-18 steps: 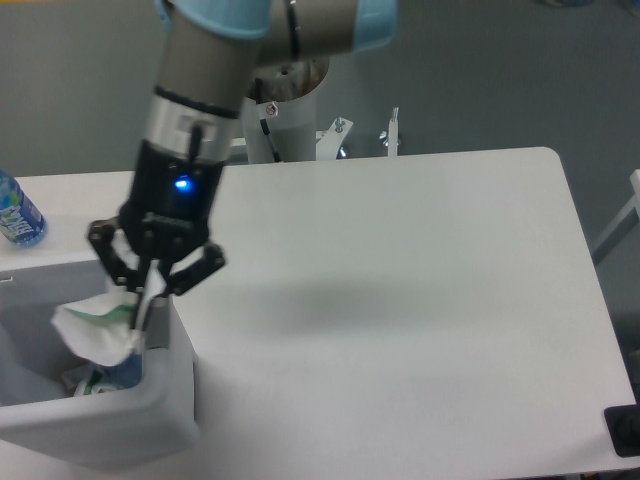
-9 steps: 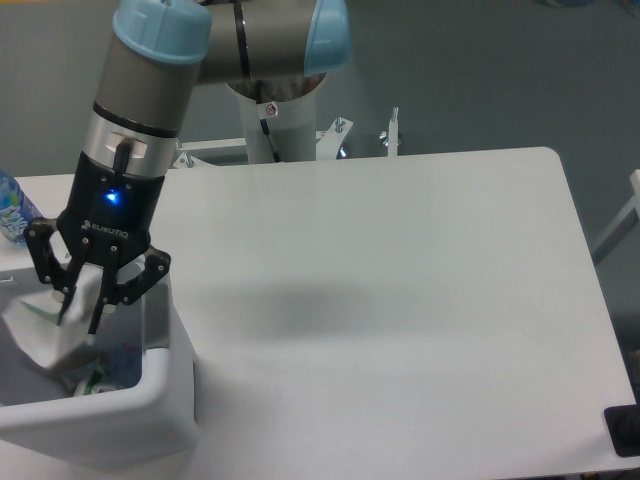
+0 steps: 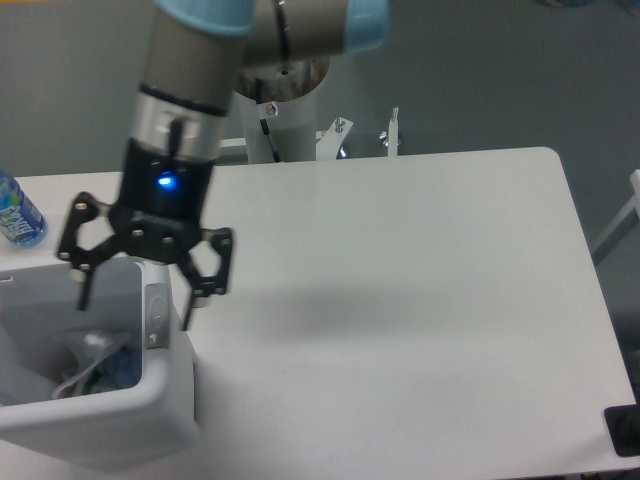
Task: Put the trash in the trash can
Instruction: 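Open the gripper to drop the packet and raise it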
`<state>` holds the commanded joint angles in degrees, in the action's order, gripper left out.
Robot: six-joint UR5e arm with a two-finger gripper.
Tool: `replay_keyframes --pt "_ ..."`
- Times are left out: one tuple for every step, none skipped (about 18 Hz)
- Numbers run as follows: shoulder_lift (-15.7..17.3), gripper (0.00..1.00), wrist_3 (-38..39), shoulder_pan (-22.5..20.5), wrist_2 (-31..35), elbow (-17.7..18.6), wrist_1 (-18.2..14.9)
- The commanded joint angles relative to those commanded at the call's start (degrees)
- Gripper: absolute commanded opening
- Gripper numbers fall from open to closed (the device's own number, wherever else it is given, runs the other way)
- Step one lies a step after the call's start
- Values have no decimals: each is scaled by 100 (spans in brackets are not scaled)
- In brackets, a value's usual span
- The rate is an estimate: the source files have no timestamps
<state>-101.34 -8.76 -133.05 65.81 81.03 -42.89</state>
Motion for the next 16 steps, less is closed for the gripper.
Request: replay_keyframes --pt "18 100 -298 -62 367 -9 -44" --pt "44 100 -615 -72 867 -9 -114" --pt "53 100 -931 -80 1368 -17 -167" --pt "45 100 -1265 -89 1817 -26 -167" --pt "53 100 -1581 -115 2152 -18 -211" --pt "53 100 -1846 -159 2373 -17 -342" --pt "62 100 -2101 -194 2488 -17 -543" --pt "71 100 -2425 -264 2576 -9 -737" --pt "106 100 -2820 -352 2664 -17 -878" --pt "141 100 -3207 -457 2717 -9 -1001" --pt "193 100 -3576 -580 2726 -17 -1202" --pt "255 100 -3876 -677 2727 -35 -1465" --pt "308 100 -4061 -765 2727 -61 -1668" --pt "369 100 -4185 -844 2718 -61 -1809" --pt "405 100 -4230 -906 2700 -70 -1880" --pt "422 100 -4230 -959 2683 -62 -1898"
